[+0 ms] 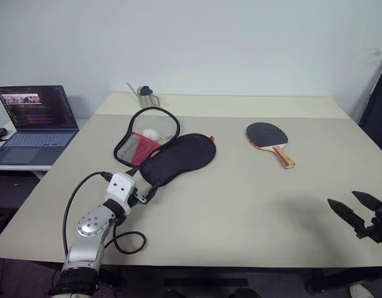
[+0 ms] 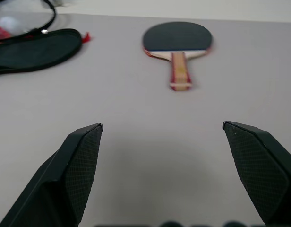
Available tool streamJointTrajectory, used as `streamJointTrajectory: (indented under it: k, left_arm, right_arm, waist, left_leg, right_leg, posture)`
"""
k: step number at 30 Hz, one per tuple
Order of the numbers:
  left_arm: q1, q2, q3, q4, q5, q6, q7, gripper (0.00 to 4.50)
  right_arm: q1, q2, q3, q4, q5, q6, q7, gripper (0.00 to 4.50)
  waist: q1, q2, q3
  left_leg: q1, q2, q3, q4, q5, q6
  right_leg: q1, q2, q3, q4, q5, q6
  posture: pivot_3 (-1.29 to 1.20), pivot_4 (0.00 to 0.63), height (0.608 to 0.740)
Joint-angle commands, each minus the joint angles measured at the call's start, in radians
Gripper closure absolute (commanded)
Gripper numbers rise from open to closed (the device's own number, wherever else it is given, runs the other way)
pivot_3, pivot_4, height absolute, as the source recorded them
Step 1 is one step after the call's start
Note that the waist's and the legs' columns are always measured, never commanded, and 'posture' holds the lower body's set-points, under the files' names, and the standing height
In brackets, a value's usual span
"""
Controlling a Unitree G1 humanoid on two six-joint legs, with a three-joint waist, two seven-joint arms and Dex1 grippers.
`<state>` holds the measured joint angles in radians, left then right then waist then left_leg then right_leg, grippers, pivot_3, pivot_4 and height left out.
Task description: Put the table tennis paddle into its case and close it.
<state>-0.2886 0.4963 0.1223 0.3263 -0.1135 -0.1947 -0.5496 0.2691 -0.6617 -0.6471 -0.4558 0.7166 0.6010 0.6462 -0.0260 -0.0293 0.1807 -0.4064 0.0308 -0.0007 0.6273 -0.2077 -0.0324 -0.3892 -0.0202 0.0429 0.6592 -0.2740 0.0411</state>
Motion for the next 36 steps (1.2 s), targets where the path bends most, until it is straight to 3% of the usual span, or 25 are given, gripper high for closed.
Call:
streamJointTrajectory:
  k: [1,7,17,28,36]
  left_arm:
    - [-0.045,0.014,0.018,-0.009,-0.006,-0.027,0.006,0.0]
    - [-0.06,0.013,-0.032,-0.05,-0.047,0.018,-0.11,0.0]
    - [-0.212,0.024,-0.04,0.08,-0.043,0.013,-0.181,0.0]
    - [-0.232,0.03,-0.031,0.094,-0.061,0.076,-0.205,0.0]
    - [-0.255,0.1,-0.01,0.166,-0.082,0.147,-0.285,0.0]
  right_arm:
    - [-0.041,0.002,0.041,-0.065,0.027,-0.003,-0.014,0.04]
    - [-0.145,0.039,0.208,-0.15,0.04,0.04,-0.093,0.04]
    - [-0.35,0.108,0.465,-0.134,-0.061,0.076,-0.222,0.04]
    - [-0.406,0.161,0.537,-0.107,-0.113,0.066,-0.233,0.04]
    - [-0.485,0.214,0.617,-0.059,-0.147,0.075,-0.238,0.04]
  waist:
    - [0.0,0.0,0.0]
    - [-0.003,0.0,0.0]
    - [-0.002,-0.001,0.0]
    - [-0.002,-0.001,0.0]
    - [-0.004,-0.001,0.0]
  left_leg:
    - [0.0,0.0,0.0,0.0,0.0,0.0]
    - [0.0,0.0,0.001,-0.001,0.0,0.0]
    - [-0.001,-0.001,0.0,0.001,0.0,0.0]
    - [-0.003,-0.001,-0.001,0.001,0.0,0.0]
    - [-0.002,-0.001,-0.001,0.001,0.0,0.0]
  right_leg:
    - [0.0,0.0,0.0,0.0,0.001,0.001]
    - [0.0,0.001,0.0,0.0,0.002,0.004]
    - [-0.001,0.0,0.0,0.0,0.003,0.005]
    - [-0.002,0.001,-0.001,0.0,0.003,0.005]
    - [-0.003,0.003,-0.001,0.002,0.003,0.004]
  posture:
    - [0.0,0.15,0.74]
    - [0.0,0.15,0.74]
    - [0.0,0.15,0.74]
    - [0.0,0.15,0.74]
    - [0.0,0.15,0.74]
